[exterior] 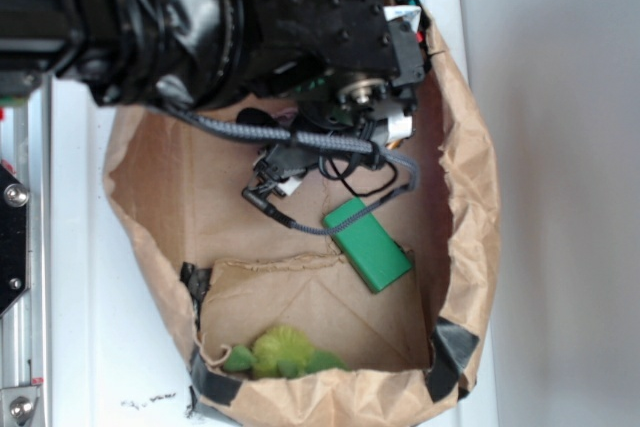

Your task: Grab the blue block.

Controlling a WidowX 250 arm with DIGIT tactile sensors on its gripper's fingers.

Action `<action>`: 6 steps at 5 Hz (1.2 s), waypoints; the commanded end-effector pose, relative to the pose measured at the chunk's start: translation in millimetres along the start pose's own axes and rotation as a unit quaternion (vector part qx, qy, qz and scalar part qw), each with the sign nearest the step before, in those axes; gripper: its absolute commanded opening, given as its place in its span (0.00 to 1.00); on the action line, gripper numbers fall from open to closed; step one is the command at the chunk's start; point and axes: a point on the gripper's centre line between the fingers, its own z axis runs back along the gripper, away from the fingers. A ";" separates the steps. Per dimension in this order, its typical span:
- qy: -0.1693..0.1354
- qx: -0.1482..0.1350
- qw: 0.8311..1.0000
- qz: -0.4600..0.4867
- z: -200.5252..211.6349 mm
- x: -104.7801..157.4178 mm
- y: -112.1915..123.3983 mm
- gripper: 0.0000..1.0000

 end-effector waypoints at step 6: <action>0.032 0.066 0.996 -0.040 -37.5 -27.0 23.0 1.00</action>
